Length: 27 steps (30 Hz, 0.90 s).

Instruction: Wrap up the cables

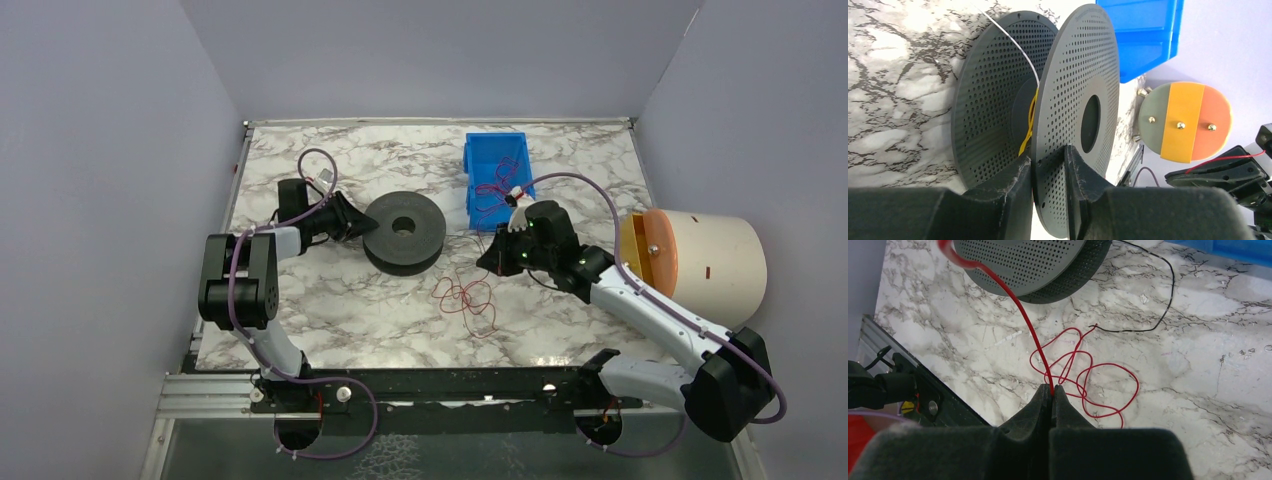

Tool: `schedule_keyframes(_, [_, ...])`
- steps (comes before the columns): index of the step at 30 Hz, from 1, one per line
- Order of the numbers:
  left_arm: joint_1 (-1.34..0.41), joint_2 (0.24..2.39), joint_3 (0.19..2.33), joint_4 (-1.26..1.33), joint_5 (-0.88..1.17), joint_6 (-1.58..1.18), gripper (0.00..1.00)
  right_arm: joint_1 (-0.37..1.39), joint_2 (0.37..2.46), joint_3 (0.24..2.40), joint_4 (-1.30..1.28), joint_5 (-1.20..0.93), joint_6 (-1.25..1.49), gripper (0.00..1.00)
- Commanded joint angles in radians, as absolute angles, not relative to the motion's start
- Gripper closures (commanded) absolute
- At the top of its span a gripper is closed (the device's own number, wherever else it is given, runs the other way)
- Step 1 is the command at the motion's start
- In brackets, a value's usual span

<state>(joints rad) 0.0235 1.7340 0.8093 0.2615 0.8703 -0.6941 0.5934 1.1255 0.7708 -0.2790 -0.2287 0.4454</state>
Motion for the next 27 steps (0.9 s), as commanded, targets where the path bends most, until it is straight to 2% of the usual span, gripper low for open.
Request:
schedule_keyframes(1, [0.007, 1.655, 0.79, 0.308, 0.892, -0.678, 0.81, 0.589, 1.103, 0.757, -0.272, -0.244, 0.452, 0.99])
schedule_keyframes(9, [-0.005, 1.558, 0.783, 0.31, 0.892, -0.671, 1.0, 0.589, 1.063, 0.772, -0.323, -0.209, 0.456, 0.99])
schedule_keyframes(13, [-0.011, 1.489, 0.774, 0.298, 0.857, -0.656, 1.0, 0.589, 1.034, 0.79, -0.359, -0.184, 0.449, 0.99])
schedule_keyframes(20, [-0.071, 1.337, 0.815, 0.13, 0.698, -0.521, 1.0, 0.589, 0.992, 0.809, -0.409, -0.138, 0.446, 0.99])
schedule_keyframes(27, [-0.166, 1.19, 0.862, -0.047, 0.45, -0.396, 1.0, 0.589, 0.969, 0.825, -0.448, -0.095, 0.441, 0.99])
